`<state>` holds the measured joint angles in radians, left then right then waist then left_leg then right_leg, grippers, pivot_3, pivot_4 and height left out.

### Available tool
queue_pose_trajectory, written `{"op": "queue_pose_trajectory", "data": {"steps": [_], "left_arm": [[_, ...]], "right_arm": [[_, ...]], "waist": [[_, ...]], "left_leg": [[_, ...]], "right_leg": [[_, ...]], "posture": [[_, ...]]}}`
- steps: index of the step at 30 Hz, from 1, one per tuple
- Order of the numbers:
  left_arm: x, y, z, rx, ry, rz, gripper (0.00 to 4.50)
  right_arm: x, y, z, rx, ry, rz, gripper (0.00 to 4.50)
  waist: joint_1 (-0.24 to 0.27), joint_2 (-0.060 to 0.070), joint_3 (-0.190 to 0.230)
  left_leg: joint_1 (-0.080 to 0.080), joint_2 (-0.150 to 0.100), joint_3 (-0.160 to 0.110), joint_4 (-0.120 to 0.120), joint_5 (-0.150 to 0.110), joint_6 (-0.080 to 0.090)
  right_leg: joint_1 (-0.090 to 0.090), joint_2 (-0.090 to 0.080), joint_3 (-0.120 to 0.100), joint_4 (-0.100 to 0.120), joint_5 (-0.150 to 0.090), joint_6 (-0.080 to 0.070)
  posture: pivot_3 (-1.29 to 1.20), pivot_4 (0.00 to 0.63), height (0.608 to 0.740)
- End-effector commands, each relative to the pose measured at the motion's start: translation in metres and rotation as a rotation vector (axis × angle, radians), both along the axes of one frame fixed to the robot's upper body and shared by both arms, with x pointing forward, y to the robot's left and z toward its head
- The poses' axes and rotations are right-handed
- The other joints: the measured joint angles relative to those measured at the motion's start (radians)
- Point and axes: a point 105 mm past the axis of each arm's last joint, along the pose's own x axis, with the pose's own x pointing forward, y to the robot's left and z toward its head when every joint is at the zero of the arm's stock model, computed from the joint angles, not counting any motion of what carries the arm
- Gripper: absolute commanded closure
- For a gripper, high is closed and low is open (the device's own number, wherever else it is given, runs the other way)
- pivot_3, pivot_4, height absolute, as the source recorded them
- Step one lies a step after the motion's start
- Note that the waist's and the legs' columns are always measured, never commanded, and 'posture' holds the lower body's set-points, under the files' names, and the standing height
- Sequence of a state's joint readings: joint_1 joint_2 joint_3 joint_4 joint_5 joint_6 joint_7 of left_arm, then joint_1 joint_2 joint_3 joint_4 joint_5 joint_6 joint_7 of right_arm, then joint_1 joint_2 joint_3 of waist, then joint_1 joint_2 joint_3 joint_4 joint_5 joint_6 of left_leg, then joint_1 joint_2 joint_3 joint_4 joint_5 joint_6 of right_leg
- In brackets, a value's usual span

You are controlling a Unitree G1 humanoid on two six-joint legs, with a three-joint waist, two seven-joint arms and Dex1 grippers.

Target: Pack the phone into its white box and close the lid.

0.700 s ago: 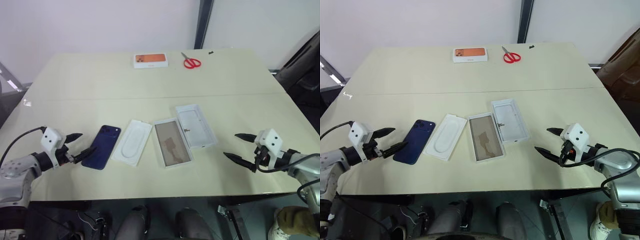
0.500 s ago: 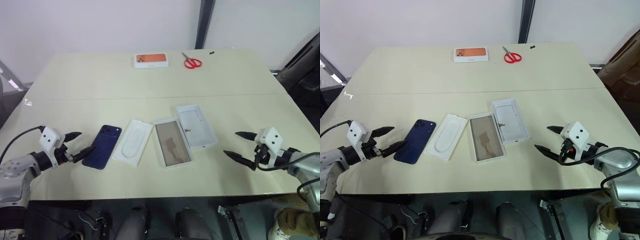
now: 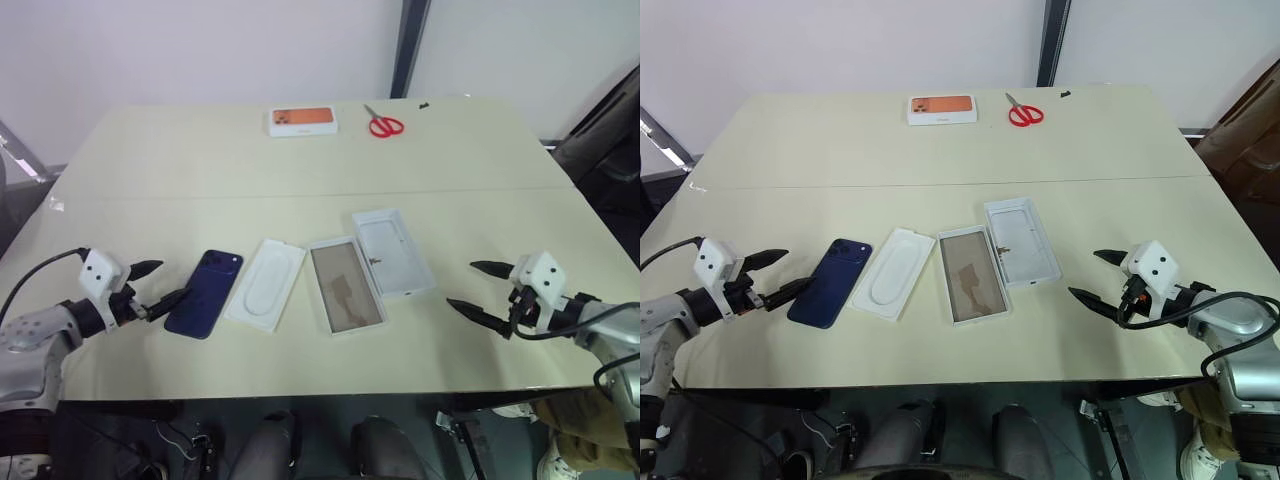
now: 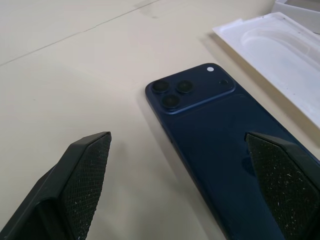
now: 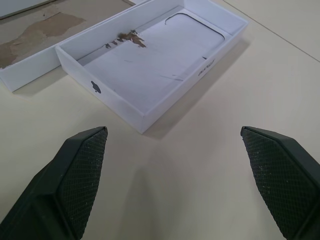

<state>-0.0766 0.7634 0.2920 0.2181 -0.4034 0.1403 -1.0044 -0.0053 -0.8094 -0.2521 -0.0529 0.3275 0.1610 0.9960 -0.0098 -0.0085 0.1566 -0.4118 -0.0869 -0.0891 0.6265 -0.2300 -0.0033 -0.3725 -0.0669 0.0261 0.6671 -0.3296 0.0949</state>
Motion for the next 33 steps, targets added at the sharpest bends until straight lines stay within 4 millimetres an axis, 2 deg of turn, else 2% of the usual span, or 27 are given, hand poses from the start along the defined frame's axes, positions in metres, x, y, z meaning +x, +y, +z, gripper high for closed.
{"op": "queue_pose_trajectory", "data": {"steps": [1,7,10,13,16,18,23,25,33], "left_arm": [[0.0,-0.007,0.0,0.01,0.041,-0.035,0.0],[0.004,-0.022,0.007,-0.056,0.042,-0.053,0.0],[0.006,-0.031,0.006,-0.053,0.083,-0.074,0.0],[0.016,-0.046,0.012,-0.136,0.097,-0.067,0.0],[0.016,-0.067,0.019,-0.285,0.206,-0.121,0.0],[0.016,-0.076,0.018,-0.355,0.294,-0.129,0.0],[0.008,-0.094,0.013,-0.358,0.411,-0.187,0.0],[0.006,-0.099,0.005,-0.321,0.446,-0.191,0.0],[0.02,-0.096,-0.009,-0.249,0.537,-0.079,0.0]], "right_arm": [[0.005,0.001,0.014,-0.016,-0.052,0.012,0.03],[0.011,0.007,0.018,-0.023,-0.077,0.025,0.03],[0.016,0.017,0.024,-0.019,-0.103,0.054,0.03],[0.024,0.037,0.03,0.002,-0.134,0.106,0.03],[0.028,0.06,0.039,0.023,-0.162,0.176,0.03],[0.029,0.068,0.041,0.018,-0.168,0.202,0.03],[0.033,0.069,0.042,0.028,-0.166,0.198,0.03],[0.032,0.068,0.038,0.036,-0.156,0.186,0.03],[0.026,0.063,0.03,0.04,-0.142,0.153,0.03]], "waist": [[0.0,0.0,0.0],[0.001,0.0,0.0],[0.0,0.0,0.0],[-0.001,0.0,0.0],[-0.002,0.0,0.0],[-0.002,0.0,0.0],[-0.001,0.0,0.0],[0.0,0.0,0.0],[0.0,0.0,0.0]], "left_leg": [[0.0,0.0,0.0,0.0,0.0,0.0],[0.0,0.0,0.0,0.0,0.0,0.0],[0.0,0.0,0.0,0.0,0.0,0.0],[0.0,0.0,0.0,0.0,0.0,0.0],[0.0,0.0,0.0,0.0,0.0,0.0],[0.0,0.0,0.0,0.0,0.0,0.0],[0.0,0.0,0.0,0.001,0.0,0.0],[0.0,0.0,0.0,0.001,0.0,0.0],[0.0,0.0,0.0,0.002,0.0,0.0]], "right_leg": [[0.0,0.0,0.0,0.0,0.0,0.0],[0.0,0.0,0.0,0.0,0.0,0.0],[0.0,0.0,0.0,0.0,0.0,0.0],[0.0,0.0,0.0,0.0,0.0,0.0],[0.0,0.0,0.0,0.0,0.0,0.0],[-0.001,0.0,0.0,0.0,0.0,0.0],[0.0,0.0,0.0,0.0,0.0,0.0],[0.0,0.0,0.0,0.001,0.0,0.0],[0.0,0.0,0.0,0.001,0.0,0.0]], "posture": [[0.0,0.15,0.734],[0.0,0.15,0.734],[0.0,0.15,0.734],[0.0,0.15,0.734],[0.0,0.15,0.734],[0.0,0.15,0.734],[0.0,0.15,0.734],[0.0,0.15,0.734],[0.0,0.15,0.734]]}}
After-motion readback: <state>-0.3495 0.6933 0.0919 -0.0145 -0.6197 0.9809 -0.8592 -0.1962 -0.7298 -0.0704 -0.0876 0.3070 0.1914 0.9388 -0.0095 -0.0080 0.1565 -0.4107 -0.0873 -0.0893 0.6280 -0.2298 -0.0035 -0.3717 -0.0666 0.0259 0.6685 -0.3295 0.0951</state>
